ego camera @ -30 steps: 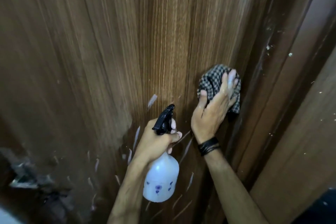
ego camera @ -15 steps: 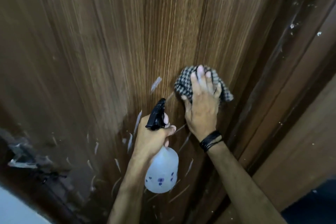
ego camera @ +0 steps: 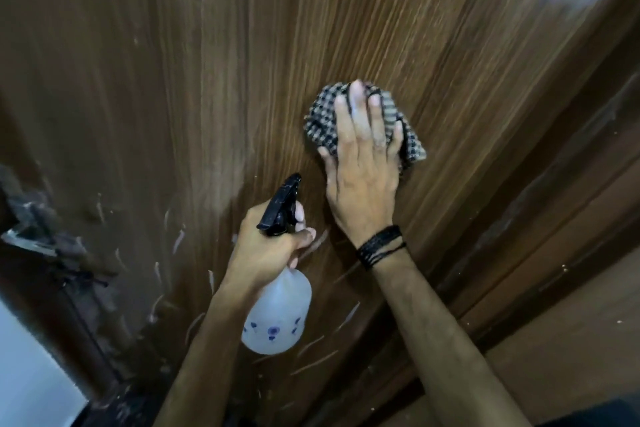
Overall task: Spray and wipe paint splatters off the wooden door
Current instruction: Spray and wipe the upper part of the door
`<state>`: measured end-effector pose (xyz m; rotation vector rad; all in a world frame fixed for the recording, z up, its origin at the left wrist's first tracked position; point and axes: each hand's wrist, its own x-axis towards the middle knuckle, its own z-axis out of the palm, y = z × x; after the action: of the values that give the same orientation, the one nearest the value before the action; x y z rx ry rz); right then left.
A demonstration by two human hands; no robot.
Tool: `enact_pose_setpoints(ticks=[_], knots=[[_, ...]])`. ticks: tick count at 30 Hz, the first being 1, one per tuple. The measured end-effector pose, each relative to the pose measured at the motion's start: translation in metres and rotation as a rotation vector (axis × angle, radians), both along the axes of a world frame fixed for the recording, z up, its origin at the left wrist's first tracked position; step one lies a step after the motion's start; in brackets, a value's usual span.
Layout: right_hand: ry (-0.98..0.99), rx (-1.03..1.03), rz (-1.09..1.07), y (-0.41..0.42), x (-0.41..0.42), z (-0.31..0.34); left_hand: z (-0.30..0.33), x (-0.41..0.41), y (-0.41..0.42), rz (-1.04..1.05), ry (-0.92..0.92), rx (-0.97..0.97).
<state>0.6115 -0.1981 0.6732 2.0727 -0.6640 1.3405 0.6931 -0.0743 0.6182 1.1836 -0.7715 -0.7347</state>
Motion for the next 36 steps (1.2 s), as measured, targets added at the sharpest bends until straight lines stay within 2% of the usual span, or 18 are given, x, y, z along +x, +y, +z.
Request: enact_pose_setpoints(ticks=[3, 5, 8, 12, 15, 18, 22, 26, 33, 36], knots=[[0.186, -0.015, 0.026, 0.000, -0.008, -0.044, -0.014, 0.004, 0.001, 0.022, -0.012, 0.019], [0.217, 0.036, 0.027, -0.001, -0.022, -0.074, -0.021, 0.006, 0.003, 0.030, -0.029, 0.029], [0.113, 0.124, 0.010, -0.004, -0.037, -0.085, -0.029, 0.010, 0.008, 0.027, -0.055, 0.026], [-0.032, 0.116, 0.021, -0.004, -0.020, -0.037, -0.038, 0.010, 0.012, 0.034, -0.053, 0.025], [-0.062, 0.084, 0.054, 0.000, 0.000, -0.019, -0.045, 0.010, 0.015, 0.024, -0.063, 0.035], [-0.039, 0.115, 0.082, 0.005, 0.003, -0.034, -0.056, 0.013, 0.019, 0.021, -0.061, 0.079], [-0.092, 0.327, 0.098, 0.016, -0.005, -0.079, -0.071, 0.016, 0.023, 0.029, -0.043, 0.162], [-0.078, 0.396, 0.043, 0.025, -0.005, -0.107, -0.078, 0.020, 0.027, 0.075, -0.071, 0.229], [-0.040, 0.284, 0.110, 0.027, 0.016, -0.051, -0.082, 0.026, 0.030, 0.060, -0.146, 0.210], [0.056, 0.169, 0.022, 0.022, 0.025, -0.074, -0.083, 0.025, 0.030, 0.038, -0.171, 0.230]])
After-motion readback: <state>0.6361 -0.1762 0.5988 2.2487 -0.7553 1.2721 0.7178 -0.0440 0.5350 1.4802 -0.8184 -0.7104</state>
